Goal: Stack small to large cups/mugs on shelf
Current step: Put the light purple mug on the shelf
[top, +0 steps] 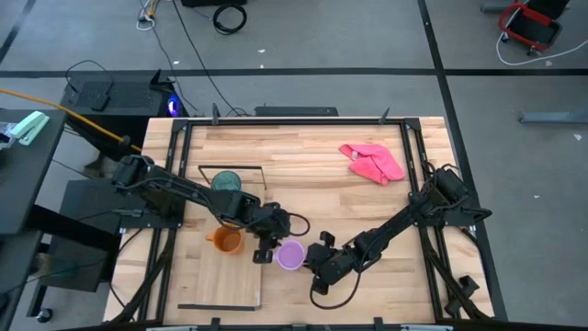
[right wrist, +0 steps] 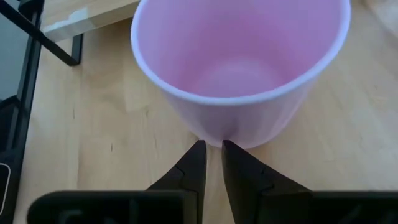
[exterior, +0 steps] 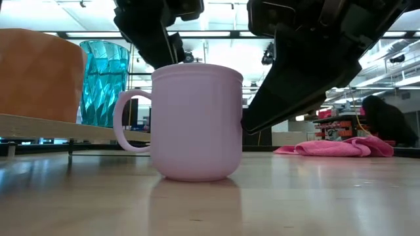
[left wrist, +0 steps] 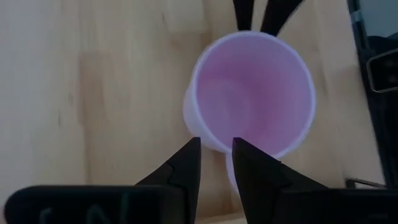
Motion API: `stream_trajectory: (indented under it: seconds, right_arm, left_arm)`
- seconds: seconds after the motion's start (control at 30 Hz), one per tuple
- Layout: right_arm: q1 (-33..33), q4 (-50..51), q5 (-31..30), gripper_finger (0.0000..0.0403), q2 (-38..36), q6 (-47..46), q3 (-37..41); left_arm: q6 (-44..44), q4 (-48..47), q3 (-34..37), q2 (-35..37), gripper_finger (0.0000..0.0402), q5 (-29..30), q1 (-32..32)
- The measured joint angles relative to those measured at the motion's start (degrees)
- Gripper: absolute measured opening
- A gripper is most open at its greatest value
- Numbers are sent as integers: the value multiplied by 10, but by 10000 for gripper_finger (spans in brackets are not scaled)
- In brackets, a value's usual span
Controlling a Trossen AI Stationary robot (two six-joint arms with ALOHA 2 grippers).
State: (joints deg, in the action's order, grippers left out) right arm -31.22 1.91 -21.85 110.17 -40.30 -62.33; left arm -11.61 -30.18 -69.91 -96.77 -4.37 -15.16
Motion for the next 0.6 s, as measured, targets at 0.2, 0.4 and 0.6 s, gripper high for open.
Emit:
stream_trajectory:
  seconds: [0.2, 0.4, 0.6]
  right_arm:
    - [1, -2, 0, 59, 0, 3, 0]
    - [14, -3, 0, 59, 0, 16, 0]
    - [20, -3, 0, 59, 0, 25, 0]
  left_arm:
    - [-13, -1, 0, -1, 102, -7, -1]
    - [-28, 2, 0, -1, 107, -30, -1]
    - [-29, 2, 0, -3, 107, -30, -1]
